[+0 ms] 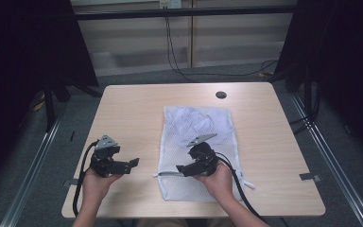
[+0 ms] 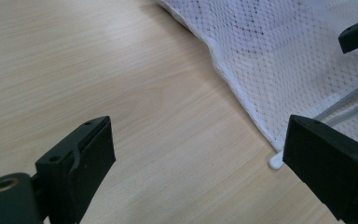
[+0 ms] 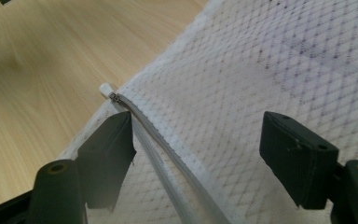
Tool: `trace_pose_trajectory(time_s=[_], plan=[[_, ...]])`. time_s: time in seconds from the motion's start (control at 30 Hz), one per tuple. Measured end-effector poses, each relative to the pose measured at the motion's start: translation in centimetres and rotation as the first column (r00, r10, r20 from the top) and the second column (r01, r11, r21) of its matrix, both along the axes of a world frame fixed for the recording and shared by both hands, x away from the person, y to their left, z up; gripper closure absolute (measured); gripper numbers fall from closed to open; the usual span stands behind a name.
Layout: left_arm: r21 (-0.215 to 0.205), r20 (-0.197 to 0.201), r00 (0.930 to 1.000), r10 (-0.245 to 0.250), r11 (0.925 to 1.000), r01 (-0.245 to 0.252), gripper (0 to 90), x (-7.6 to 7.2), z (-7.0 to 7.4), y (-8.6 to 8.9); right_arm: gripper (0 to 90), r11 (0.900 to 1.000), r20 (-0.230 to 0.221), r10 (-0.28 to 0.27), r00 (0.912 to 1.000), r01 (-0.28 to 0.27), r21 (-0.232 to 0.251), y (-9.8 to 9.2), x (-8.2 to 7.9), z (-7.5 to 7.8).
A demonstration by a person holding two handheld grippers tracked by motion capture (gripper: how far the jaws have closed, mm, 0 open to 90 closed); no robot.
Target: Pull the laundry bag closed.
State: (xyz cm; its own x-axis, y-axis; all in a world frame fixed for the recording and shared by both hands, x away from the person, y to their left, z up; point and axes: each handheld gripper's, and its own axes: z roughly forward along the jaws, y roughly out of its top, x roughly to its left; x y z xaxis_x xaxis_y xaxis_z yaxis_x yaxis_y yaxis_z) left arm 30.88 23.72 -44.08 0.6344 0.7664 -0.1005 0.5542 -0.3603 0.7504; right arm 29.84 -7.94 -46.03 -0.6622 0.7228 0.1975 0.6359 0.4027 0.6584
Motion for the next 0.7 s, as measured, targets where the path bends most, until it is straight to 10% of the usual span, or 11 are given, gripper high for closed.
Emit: trace_pose_trajectory(time_s=[0.7], plan=[[0.000,-0.009,1.0000,0.000,1.0000,0.000,8.6,-0.1,-0.1,0.3,43.3,0.995,-0.045,0.100,0.9940,-0.098,0.035,2.3,0.1,-0.8]])
